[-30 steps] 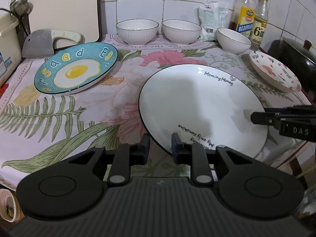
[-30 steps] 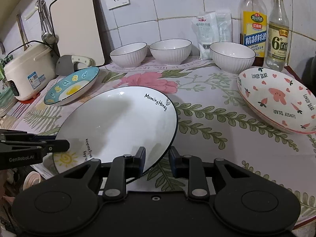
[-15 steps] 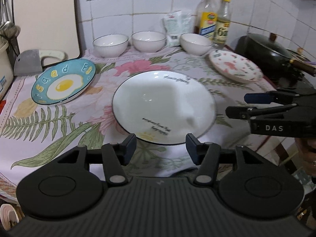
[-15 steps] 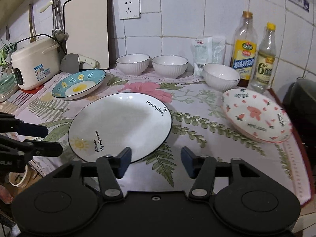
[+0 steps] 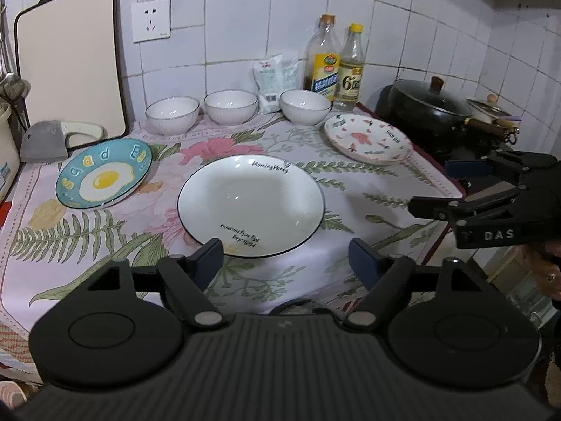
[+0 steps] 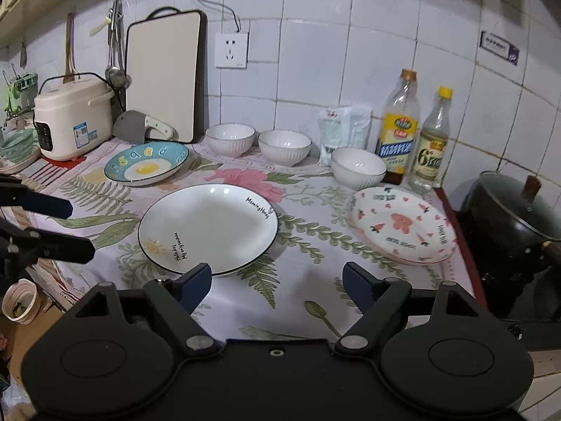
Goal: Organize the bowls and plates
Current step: 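Open both grippers and pull back from the white plate, then move both grippers to the rim of the pink Lovely Bear plate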
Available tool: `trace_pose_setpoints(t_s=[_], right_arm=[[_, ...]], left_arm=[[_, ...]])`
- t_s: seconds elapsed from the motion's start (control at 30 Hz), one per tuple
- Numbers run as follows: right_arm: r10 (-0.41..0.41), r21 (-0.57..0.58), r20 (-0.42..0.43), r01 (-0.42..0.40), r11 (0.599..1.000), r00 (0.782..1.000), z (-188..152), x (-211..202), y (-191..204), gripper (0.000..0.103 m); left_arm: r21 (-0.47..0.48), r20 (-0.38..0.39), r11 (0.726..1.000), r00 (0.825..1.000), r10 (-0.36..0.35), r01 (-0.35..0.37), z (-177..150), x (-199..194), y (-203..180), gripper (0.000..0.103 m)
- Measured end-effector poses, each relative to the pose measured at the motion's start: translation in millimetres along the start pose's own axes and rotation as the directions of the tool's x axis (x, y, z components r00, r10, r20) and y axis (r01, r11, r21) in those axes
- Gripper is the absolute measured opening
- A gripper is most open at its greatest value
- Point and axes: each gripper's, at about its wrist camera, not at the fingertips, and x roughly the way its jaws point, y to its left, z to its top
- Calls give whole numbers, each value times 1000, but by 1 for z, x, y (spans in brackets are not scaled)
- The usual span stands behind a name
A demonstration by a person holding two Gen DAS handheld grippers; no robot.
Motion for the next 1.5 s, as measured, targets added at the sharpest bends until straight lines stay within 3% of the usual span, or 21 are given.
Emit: trace_pose_setpoints(t_s=[0.3,0.67,0.87,1.13,1.5], right_arm=[[-15,1,107,15,1000,994,-20,-37,-41,88],[-23,64,198,11,998,980,-44,-36,-106,89],[-34,106,196,13,994,980,-44,-24,-136,89],[-22,160,201,-10,987,979,-48,10,-167,88],[-27,204,189,-13,979,982,-51,75,-202,88]], left_arm=[[45,47,999,999,15,-17,15,3,-36,94],[83,13,996,1000,-27,26,33,67,-101,95],[60,14,998,999,-34,33,41,108,-122,95],[24,39,1000,999,13,-14,46,164,-131,95],[-119,126,990,988,86,-71,56,230,-126,93]])
